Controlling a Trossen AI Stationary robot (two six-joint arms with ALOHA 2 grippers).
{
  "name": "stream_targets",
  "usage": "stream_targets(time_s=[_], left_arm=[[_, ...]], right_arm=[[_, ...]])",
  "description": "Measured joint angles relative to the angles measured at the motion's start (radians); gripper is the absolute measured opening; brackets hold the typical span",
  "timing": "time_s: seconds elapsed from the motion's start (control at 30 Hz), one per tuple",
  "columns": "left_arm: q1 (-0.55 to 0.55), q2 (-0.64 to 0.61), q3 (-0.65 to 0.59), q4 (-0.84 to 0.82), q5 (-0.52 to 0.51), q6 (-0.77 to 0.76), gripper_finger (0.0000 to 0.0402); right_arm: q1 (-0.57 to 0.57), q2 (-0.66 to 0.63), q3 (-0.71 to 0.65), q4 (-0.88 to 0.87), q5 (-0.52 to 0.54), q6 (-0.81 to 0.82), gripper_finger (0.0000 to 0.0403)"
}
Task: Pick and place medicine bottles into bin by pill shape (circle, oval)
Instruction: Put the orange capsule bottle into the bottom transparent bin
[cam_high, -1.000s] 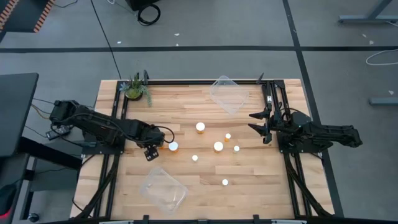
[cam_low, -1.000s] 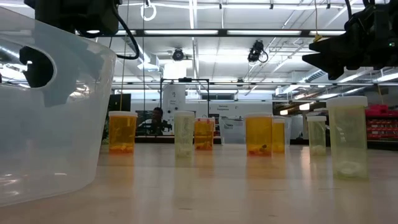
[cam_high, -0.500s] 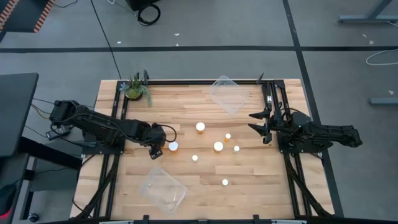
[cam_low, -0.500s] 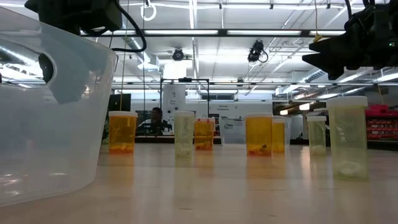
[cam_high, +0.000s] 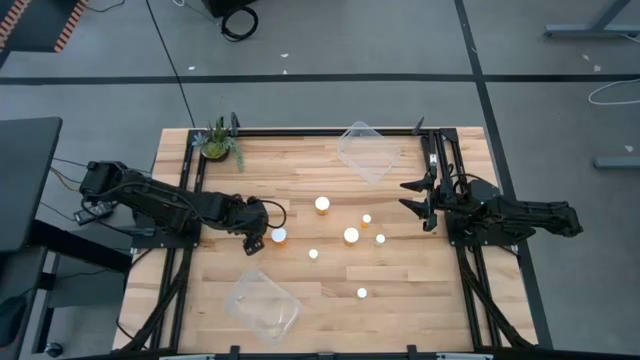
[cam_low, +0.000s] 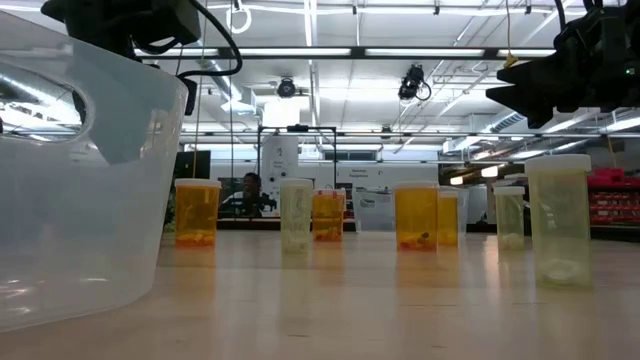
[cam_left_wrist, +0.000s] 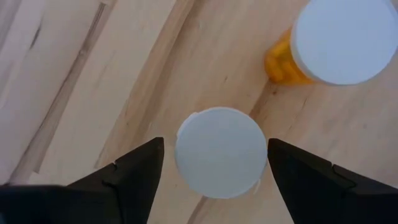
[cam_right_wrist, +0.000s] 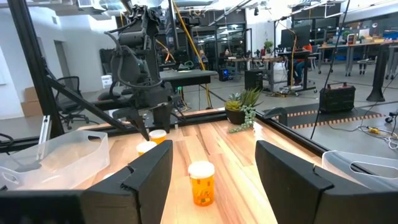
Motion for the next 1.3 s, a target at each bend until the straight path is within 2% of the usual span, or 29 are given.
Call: stream_targets(time_s=[0.53,0.8,1.03,1.3], left_arm=[[0.0,0.034,0.0,0.016,0.016,0.008,0.0224],[0.0,0.034,0.004,0.008,0.038,0.011,0.0232],[0.0,0.029,0.066,-0.084,0.06,0.011,0.0221],[0.0,0.029,0.138,-0.123,0.059,0.025,0.023]], right_arm=[[0.0,0.0,0.0,0.0,0.0,0.0,0.0237],[0.0,0.0,0.0,0.0,0.0,0.0,0.0237],[0.0,0.0,0.0,0.0,0.0,0.0,0.0237],[0.0,0.0,0.0,-0.001,0.0,0.0,0.0237]])
